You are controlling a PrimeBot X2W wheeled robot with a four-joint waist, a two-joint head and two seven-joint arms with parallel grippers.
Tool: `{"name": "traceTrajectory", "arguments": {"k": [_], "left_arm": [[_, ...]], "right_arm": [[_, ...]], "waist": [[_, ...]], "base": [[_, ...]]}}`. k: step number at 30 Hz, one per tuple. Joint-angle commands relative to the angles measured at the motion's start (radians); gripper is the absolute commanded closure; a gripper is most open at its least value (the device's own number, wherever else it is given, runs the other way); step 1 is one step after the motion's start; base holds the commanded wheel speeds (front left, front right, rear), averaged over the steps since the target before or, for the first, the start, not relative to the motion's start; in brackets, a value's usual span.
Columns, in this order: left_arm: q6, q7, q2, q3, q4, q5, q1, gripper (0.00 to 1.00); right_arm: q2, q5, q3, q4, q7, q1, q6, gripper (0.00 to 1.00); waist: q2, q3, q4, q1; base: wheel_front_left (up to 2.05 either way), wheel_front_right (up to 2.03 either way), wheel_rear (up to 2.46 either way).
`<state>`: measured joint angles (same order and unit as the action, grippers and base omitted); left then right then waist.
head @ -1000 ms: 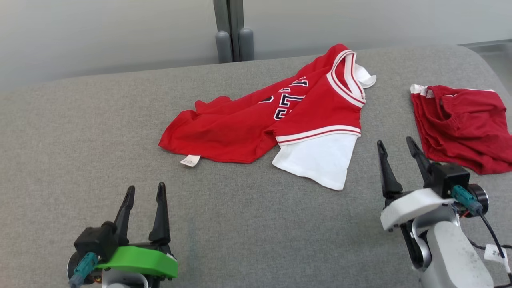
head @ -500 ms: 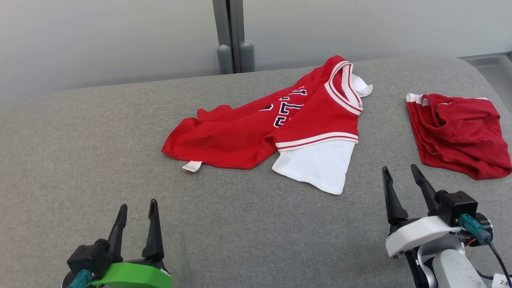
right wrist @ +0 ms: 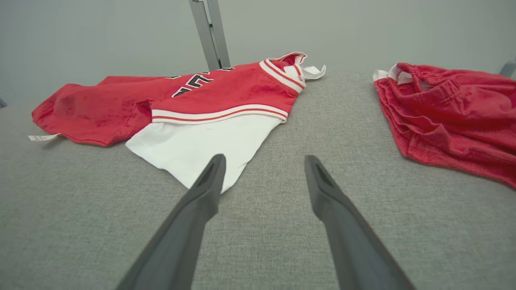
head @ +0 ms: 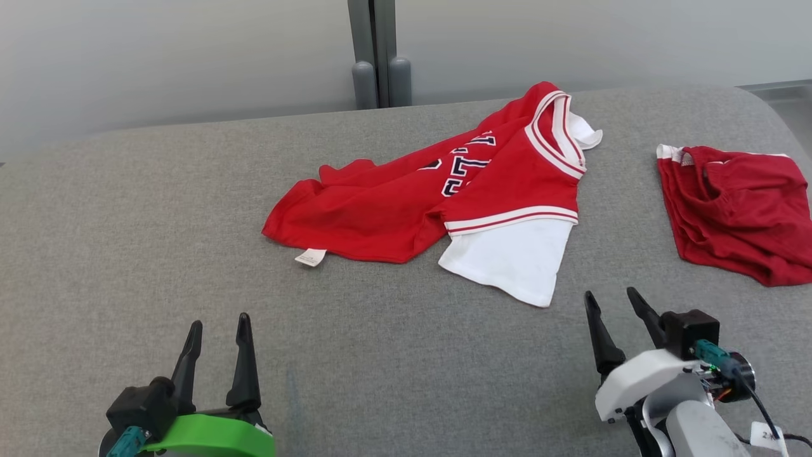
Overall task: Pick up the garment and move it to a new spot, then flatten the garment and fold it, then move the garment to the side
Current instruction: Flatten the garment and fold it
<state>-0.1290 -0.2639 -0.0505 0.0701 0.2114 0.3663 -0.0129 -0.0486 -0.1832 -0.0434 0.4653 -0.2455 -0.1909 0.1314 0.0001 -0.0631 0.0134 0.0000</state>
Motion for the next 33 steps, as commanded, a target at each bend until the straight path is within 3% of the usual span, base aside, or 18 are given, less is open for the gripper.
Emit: {"name": "traceTrajectory", "arguments": {"k": [1, 10, 23, 24, 25, 26, 28, 33], "left_arm": [[-0.003, 0.0, -0.001, 0.004, 0.001, 0.003, 0.013, 0.0], [-0.003, 0.0, -0.001, 0.023, 0.006, 0.026, 0.045, 0.0], [-0.003, 0.0, -0.001, 0.014, 0.002, 0.03, 0.04, 0.0], [-0.003, 0.0, -0.001, 0.014, 0.001, 0.029, 0.04, 0.0], [-0.003, 0.0, -0.001, 0.014, 0.0, 0.028, 0.041, 0.0], [-0.003, 0.0, -0.001, 0.017, 0.0, 0.024, 0.042, 0.0], [-0.003, 0.0, -0.001, 0.017, 0.0, 0.022, 0.04, 0.0], [-0.003, 0.0, -0.001, 0.018, 0.006, 0.017, 0.034, 0.0]], "right_arm": [[-0.003, -0.005, -0.009, 0.031, 0.014, -0.033, -0.002, 0.0], [-0.004, 0.011, -0.071, 0.267, 0.097, -0.196, -0.002, 0.0], [-0.004, 0.023, -0.096, 0.439, 0.086, -0.271, -0.002, 0.0], [-0.004, 0.021, -0.097, 0.451, 0.081, -0.278, -0.002, 0.16], [-0.004, 0.019, -0.099, 0.462, 0.076, -0.286, -0.002, 0.54], [-0.004, 0.009, -0.102, 0.478, 0.059, -0.297, -0.002, 0.76], [-0.004, 0.004, -0.103, 0.492, 0.043, -0.311, -0.002, 1.0], [-0.004, -0.007, -0.116, 0.528, 0.018, -0.325, -0.001, 1.0]], "waist": [[-0.0001, -0.01, 0.009, 0.0], [-0.0001, -0.047, 0.071, 0.0], [-0.0001, -0.06, 0.102, 0.0], [-0.0001, -0.06, 0.101, 0.0], [-0.0001, -0.06, 0.1, 0.0], [-0.0001, -0.061, 0.098, 0.0], [-0.0001, -0.061, 0.095, 0.0], [-0.0001, -0.057, 0.081, 0.0]], "base": [[0.0, 0.0, 0.0], [0.0, 0.0, 0.0], [0.0, 0.0, 0.0], [0.0, 0.0, 0.0], [0.0, 0.0, 0.0], [0.0, 0.0, 0.0], [0.0, 0.0, 0.0], [0.0, 0.0, 0.0]]}}
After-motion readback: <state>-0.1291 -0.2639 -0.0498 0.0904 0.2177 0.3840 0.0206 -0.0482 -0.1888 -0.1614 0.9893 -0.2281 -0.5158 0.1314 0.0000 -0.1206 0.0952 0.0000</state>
